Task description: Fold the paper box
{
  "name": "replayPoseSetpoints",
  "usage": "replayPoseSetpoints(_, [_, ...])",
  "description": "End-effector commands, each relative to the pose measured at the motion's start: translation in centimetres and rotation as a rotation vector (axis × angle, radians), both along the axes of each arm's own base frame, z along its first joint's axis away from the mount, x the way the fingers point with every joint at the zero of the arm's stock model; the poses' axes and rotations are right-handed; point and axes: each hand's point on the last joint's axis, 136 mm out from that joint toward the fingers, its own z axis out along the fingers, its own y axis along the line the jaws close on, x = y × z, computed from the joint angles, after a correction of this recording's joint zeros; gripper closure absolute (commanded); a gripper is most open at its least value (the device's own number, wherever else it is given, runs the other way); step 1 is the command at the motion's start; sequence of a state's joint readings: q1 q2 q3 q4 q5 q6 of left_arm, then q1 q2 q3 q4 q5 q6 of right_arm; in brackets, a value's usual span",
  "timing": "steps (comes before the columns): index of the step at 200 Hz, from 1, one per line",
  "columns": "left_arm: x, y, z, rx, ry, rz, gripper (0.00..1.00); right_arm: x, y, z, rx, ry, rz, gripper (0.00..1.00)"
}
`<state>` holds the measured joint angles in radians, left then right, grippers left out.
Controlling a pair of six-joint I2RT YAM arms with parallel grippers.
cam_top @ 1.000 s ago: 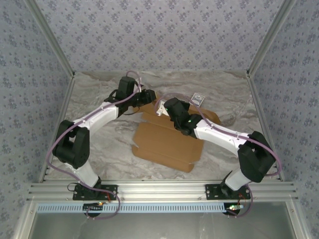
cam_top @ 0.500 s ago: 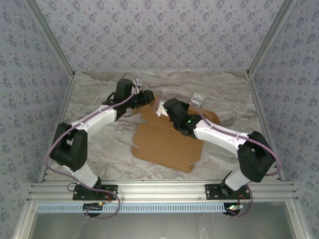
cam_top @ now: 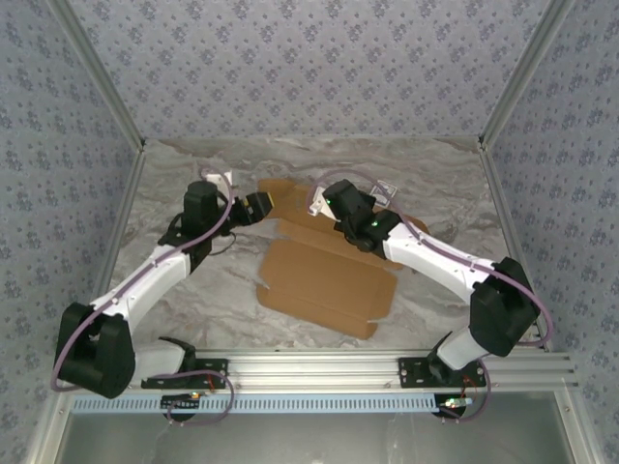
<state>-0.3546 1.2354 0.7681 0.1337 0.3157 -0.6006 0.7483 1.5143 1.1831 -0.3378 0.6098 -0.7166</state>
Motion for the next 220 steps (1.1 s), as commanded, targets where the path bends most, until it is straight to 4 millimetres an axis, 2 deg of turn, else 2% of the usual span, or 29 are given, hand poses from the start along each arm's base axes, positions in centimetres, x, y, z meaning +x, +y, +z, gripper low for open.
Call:
replayPoseSetpoints(1, [-0.3,0.4,-1.3,0.071,-0.077,-0.013,0.3,-1.1,-0.4,2.6,0.126,0.05,-0.065,1.0])
replayPoseSetpoints(40, [-2.7,-0.7,-3.8,0.19,-0.149,-0.124,0.3,-2.7,-1.8,3.4,0.196,0.156,-0.148,1.0])
replayPoseSetpoints(64, [-2.8,-1.2,-4.9,0.242,-0.179,-0.156,0.29,-3.4,-1.8,3.7,0.28,0.223,-0.166,1.0])
replayPoseSetpoints(125, [0.6,-1.8,-7.5,0.392,-0.175,-0.193,0.28,-3.7,-2.5,3.9,0.333,0.28,-0.188,1.0])
replayPoseSetpoints(168, [3.0,-3.8,-7.4,0.393,-0.194,-0.26,0.28,-3.6,-2.6,4.2,0.372,0.309,-0.187,1.0])
replayPoseSetpoints(220, [5.4,-5.5,-8.7,0.382,-0.169,-0.334,0.28,-3.5,-2.6,4.5,0.417,0.338,-0.185,1.0])
